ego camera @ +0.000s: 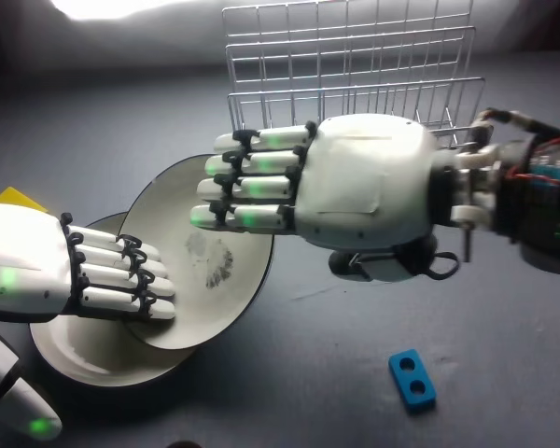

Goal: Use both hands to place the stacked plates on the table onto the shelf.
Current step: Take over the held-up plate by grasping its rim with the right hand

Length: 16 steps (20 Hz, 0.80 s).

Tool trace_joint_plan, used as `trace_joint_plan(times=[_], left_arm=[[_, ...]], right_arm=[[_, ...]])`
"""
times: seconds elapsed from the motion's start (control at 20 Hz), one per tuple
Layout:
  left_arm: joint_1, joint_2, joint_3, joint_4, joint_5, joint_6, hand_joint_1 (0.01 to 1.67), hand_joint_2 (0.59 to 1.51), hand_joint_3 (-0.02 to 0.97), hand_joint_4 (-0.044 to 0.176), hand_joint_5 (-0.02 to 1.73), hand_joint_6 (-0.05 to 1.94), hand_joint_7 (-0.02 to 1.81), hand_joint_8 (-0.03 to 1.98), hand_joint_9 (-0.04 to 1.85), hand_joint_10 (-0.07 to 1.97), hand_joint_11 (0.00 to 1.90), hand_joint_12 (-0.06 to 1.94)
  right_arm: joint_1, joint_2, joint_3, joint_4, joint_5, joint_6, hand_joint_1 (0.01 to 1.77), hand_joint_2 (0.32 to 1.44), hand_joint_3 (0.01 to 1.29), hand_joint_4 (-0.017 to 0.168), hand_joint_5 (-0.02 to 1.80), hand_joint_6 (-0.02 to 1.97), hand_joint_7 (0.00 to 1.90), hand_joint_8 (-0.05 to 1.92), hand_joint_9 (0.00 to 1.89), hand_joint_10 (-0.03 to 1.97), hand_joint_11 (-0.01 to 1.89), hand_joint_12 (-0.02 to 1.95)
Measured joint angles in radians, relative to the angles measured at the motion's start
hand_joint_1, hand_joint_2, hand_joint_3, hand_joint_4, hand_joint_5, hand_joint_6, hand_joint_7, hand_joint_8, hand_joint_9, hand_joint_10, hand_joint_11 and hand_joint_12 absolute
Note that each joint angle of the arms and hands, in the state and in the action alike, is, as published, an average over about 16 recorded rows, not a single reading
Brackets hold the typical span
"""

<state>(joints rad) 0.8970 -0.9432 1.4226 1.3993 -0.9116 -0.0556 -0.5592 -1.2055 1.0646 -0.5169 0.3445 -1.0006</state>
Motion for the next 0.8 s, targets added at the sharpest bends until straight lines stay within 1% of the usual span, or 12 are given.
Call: trace_joint_plan(times=[0.45, 0.6, 0.8], left_arm=[[-0.008, -0.005, 0.001, 0.006, 0.003, -0.01, 0.01, 0.989, 0.022, 0.0, 0.02, 0.01, -0.01, -0.01, 0.01, -0.06, 0.01, 0.0], [-0.009, -0.006, 0.002, 0.006, 0.003, -0.012, 0.01, 0.991, 0.022, -0.001, 0.02, 0.01, -0.01, -0.01, 0.01, -0.06, 0.02, 0.0], [-0.01, -0.008, 0.004, 0.007, 0.002, -0.016, 0.01, 0.992, 0.022, -0.001, 0.02, 0.01, -0.01, -0.01, 0.01, -0.06, 0.02, -0.01]], right_arm=[[0.02, -0.175, 0.154, 0.003, -0.05, -0.001, 1.18, 1.06, 0.03, 0.004, 0.02, 0.02, 0.02, -0.02, 0.02, -0.01, 0.01, 0.0], [0.028, -0.217, 0.19, 0.007, -0.055, -0.001, 1.19, 1.06, 0.03, 0.004, 0.02, 0.02, 0.02, -0.02, 0.02, -0.01, 0.01, 0.01], [0.038, -0.256, 0.219, 0.013, -0.058, -0.002, 1.2, 1.06, 0.03, 0.004, 0.02, 0.02, 0.02, -0.02, 0.02, -0.01, 0.01, 0.02]])
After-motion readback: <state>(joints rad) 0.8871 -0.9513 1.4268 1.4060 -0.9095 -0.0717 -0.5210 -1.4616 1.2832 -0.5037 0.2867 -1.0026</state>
